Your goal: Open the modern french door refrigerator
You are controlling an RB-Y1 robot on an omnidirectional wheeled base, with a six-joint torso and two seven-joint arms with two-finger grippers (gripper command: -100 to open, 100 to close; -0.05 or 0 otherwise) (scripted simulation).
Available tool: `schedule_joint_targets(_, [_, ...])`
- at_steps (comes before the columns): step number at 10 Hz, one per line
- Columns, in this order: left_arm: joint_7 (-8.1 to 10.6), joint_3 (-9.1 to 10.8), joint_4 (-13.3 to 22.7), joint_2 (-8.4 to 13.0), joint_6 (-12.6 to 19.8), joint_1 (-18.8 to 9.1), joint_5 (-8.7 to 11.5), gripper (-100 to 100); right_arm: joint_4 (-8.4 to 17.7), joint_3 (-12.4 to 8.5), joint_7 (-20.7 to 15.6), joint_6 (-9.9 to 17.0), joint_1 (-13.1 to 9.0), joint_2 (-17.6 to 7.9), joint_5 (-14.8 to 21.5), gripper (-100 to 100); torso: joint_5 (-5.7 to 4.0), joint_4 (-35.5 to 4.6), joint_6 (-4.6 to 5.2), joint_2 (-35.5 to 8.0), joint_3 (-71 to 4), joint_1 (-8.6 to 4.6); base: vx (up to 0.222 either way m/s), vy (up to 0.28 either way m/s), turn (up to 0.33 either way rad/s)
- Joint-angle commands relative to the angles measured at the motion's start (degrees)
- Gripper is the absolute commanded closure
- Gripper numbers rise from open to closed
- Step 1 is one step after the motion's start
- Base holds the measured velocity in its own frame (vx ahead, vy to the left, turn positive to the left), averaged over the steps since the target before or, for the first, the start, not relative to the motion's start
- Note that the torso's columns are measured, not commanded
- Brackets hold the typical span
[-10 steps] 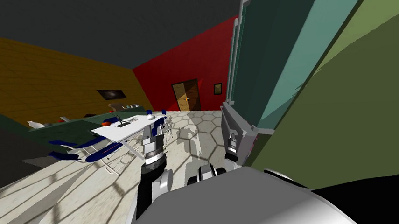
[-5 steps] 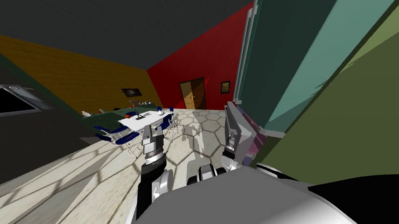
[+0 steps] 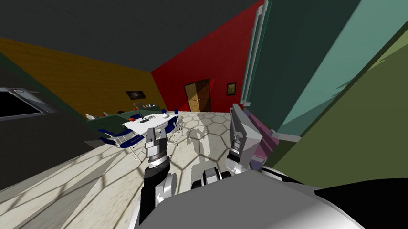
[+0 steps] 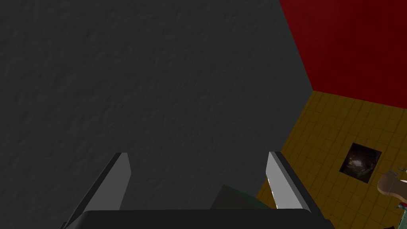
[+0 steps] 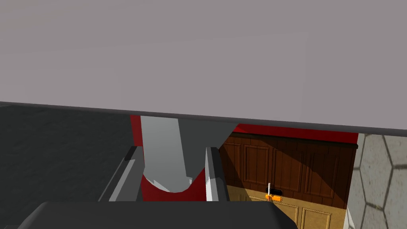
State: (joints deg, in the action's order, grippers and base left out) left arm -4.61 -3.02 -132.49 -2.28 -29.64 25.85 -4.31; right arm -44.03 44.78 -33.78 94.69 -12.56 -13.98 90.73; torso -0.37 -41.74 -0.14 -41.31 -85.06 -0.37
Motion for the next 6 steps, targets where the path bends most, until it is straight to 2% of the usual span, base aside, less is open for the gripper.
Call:
schedule_joint_targets(1, [0.00,0.00,0.0,0.0,0.0,0.0,0.0,0,0.9,-0.2,-0.2,-0.8,0.3,0.6,-0.7,100,-0.06,0.0,0.04,0.0,0.0,-0.12,0.131,0.180,0.025])
schedule_joint_targets(3, [0.00,0.01,0.0,0.0,0.0,0.0,0.0,0,1.1,-0.2,-0.3,0.1,-0.2,1.1,-0.4,100,-0.11,-0.1,0.14,-0.3,0.2,-0.61,0.065,0.111,0.020])
schedule_joint_targets(6, [0.00,0.00,0.0,0.0,0.0,0.0,0.0,0,1.5,-0.4,-0.7,0.0,-0.3,1.6,-0.7,100,-0.03,0.0,0.04,0.0,0.0,-0.22,0.126,0.164,0.022])
